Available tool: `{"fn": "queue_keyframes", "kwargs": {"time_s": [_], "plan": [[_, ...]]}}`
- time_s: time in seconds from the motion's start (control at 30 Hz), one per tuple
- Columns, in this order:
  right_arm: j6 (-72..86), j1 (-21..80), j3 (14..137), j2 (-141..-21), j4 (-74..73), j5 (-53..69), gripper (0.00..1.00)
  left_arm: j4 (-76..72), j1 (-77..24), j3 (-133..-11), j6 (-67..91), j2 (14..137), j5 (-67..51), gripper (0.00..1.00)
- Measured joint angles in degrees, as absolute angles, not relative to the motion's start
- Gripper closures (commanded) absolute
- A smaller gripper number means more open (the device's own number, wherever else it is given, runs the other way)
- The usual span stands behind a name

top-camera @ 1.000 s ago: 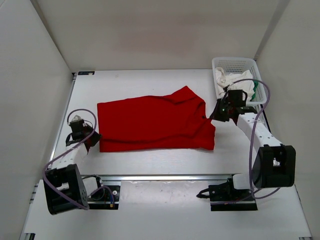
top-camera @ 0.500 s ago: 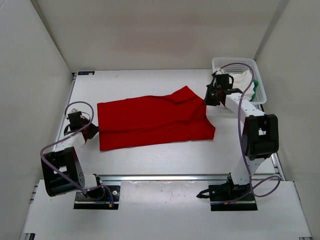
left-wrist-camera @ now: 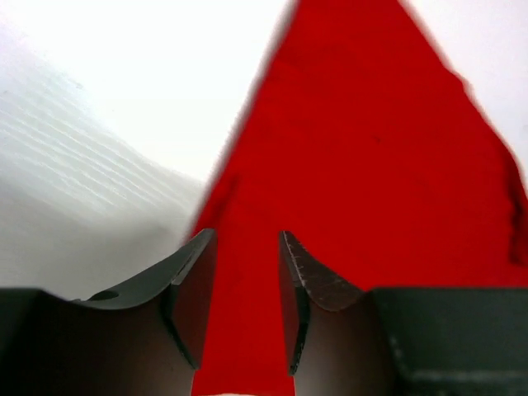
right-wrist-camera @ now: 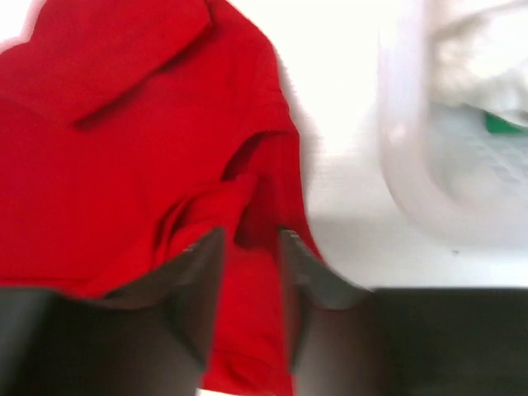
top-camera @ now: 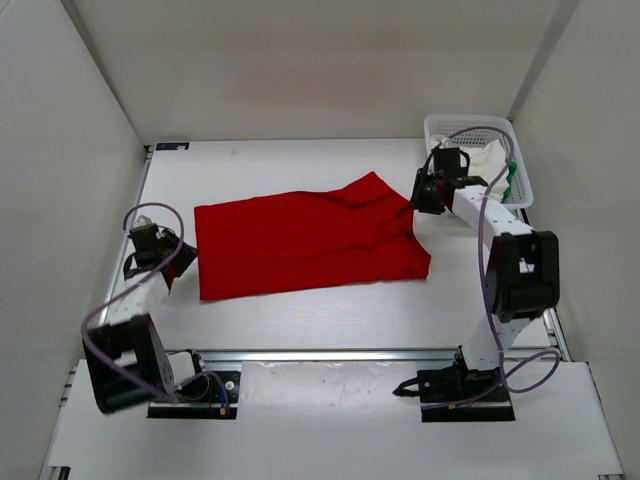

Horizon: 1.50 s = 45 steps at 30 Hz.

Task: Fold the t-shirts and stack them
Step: Fold the flattened tshirt in 1/3 of the way

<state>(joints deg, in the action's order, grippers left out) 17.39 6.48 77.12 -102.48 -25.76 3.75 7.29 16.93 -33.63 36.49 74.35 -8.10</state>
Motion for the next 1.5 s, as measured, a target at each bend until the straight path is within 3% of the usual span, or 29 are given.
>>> {"fn": "queue_keyframes", "kwargs": {"time_s": [0.1,0.23,0.33,0.47,0.57,0.67,0.73,0.8,1.0,1.47,1.5], "plan": [[19.8,6.2,69.0,-93.3,-22.7,3.4,0.60,7.3,14.4,-29.3,36.3,63.6,-7.9,0.51],[23.2,6.7,51.4,-76.2,-18.0,3.4,0.72,6.6,12.2,-21.5,36.0,53.7,-9.5,0.51],[25.7,6.6,40.9,-69.5,-15.8,3.8,0.72,6.4,13.1,-16.6,36.1,54.3,-11.2,0.52],[28.4,3.4,32.4,-67.8,-15.4,4.6,0.63,4.4,12.9,-14.5,37.1,57.1,-13.2,0.53],[29.2,2.1,31.4,-67.8,-14.5,4.7,0.61,2.9,12.7,-14.5,37.6,58.4,-14.1,0.52],[29.9,1.8,31.4,-69.0,-11.3,6.1,0.64,1.1,12.9,-14.3,38.2,59.8,-14.7,0.60],[30.3,1.1,31.3,-70.7,-9.0,7.6,0.69,-0.4,13.0,-14.2,38.8,61.3,-15.3,0.67],[30.8,0.7,31.1,-72.5,-7.1,8.4,0.83,-1.8,13.0,-14.1,39.4,62.5,-15.4,0.73],[31.8,0.7,31.4,-76.7,-4.4,9.4,1.00,-3.6,13.1,-14.2,40.6,64.9,-15.3,0.97],[29.5,1.4,40.6,-82.2,-2.9,5.9,1.00,-3.4,17.7,-20.2,41.0,72.9,-15.2,1.00],[29.5,1.4,40.0,-82.1,-2.8,5.5,0.96,-3.3,17.7,-20.2,41.0,72.8,-15.2,1.00]]}}
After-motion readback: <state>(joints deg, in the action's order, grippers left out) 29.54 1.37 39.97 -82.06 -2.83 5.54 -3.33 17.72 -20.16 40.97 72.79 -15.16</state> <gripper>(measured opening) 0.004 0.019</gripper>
